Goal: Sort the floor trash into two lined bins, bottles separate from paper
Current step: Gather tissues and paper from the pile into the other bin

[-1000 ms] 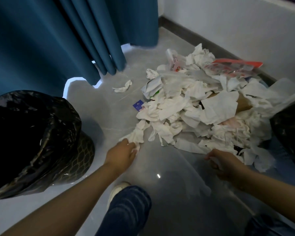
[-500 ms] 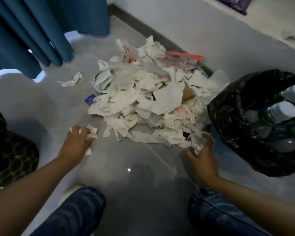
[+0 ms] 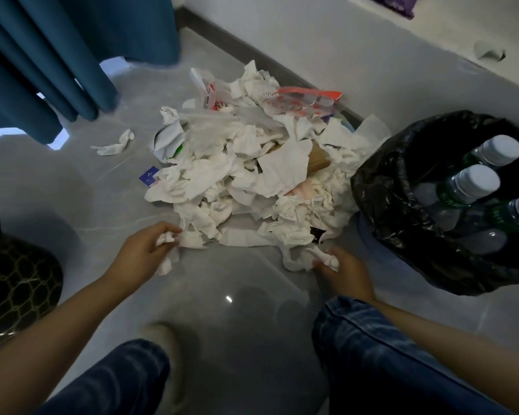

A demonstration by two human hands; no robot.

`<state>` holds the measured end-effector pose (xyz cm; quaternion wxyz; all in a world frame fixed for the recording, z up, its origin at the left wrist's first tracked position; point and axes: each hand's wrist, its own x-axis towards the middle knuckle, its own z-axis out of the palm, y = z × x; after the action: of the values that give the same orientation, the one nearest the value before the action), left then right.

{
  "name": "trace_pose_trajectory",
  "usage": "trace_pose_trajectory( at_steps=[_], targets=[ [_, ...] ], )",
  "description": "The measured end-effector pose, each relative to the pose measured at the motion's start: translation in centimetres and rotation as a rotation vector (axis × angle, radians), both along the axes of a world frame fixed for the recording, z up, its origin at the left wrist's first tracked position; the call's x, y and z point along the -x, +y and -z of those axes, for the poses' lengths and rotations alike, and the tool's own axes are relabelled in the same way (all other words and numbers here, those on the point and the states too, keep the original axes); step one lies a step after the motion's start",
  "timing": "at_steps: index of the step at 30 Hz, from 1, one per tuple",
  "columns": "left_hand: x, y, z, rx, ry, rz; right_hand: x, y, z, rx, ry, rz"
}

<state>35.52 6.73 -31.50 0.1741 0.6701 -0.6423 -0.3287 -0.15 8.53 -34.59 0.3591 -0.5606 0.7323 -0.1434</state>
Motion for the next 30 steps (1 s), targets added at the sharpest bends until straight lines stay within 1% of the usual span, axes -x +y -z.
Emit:
trace_pose_trajectory(
  at_steps=[2, 3, 5, 7, 9, 11, 13, 15, 17, 19, 22, 24, 26, 28, 30],
  targets=[
    [0.9, -0.4, 0.0, -0.004, 0.034, 0.035, -1.0, 0.0, -0.5, 0.028, -0.015, -0.043],
    [1.3, -0.4, 0.2, -0.009, 0.061, 0.014, -1.4, -0.1, -0.6, 0.045, -0.044, -0.050],
    [2.3, -0.7, 0.4, -0.019, 0.144, -0.101, -2.0, -0.3, -1.2, 0.079, -0.138, -0.027],
    [3.1, -1.2, 0.5, -0.035, 0.209, -0.217, -2.1, -0.6, -1.3, 0.079, -0.192, -0.009],
    [3.5, -1.7, 0.2, -0.058, 0.197, -0.238, -1.9, -1.1, -1.2, 0.038, -0.236, 0.017],
    [3.9, -2.2, -0.4, -0.044, 0.184, -0.208, -1.5, -1.6, -1.4, -0.002, -0.278, 0.063],
    [4.0, -2.6, -0.7, -0.021, 0.136, -0.103, -1.1, -2.0, -1.7, -0.046, -0.321, 0.142],
    [3.8, -2.6, -0.3, -0.048, -0.020, 0.059, -0.9, -2.1, -2.2, -0.073, -0.373, 0.207],
    [3.2, -2.0, 1.0, -0.120, -0.168, 0.167, -0.8, -2.2, -2.5, -0.043, -0.438, 0.229],
    [2.6, -0.8, 2.4, -0.179, -0.232, 0.218, -1.1, -2.2, -3.0, -0.003, -0.472, 0.230],
    [1.9, 1.2, 4.5, -0.147, -0.229, 0.213, -2.2, -2.7, -3.4, 0.011, -0.527, 0.222],
    [1.7, 2.0, 5.2, -0.091, -0.191, 0.169, -3.3, -3.1, -3.7, -0.037, -0.616, 0.248],
    [1.6, 2.4, 5.5, -0.080, -0.175, 0.179, -4.1, -3.4, -4.0, -0.086, -0.657, 0.240],
    [1.7, 2.7, 5.4, -0.113, -0.158, 0.188, -4.4, -3.6, -4.3, -0.101, -0.603, 0.181],
    [2.1, 2.6, 4.9, -0.097, -0.119, 0.155, -4.5, -4.0, -5.2, -0.060, -0.550, 0.152]
  ],
)
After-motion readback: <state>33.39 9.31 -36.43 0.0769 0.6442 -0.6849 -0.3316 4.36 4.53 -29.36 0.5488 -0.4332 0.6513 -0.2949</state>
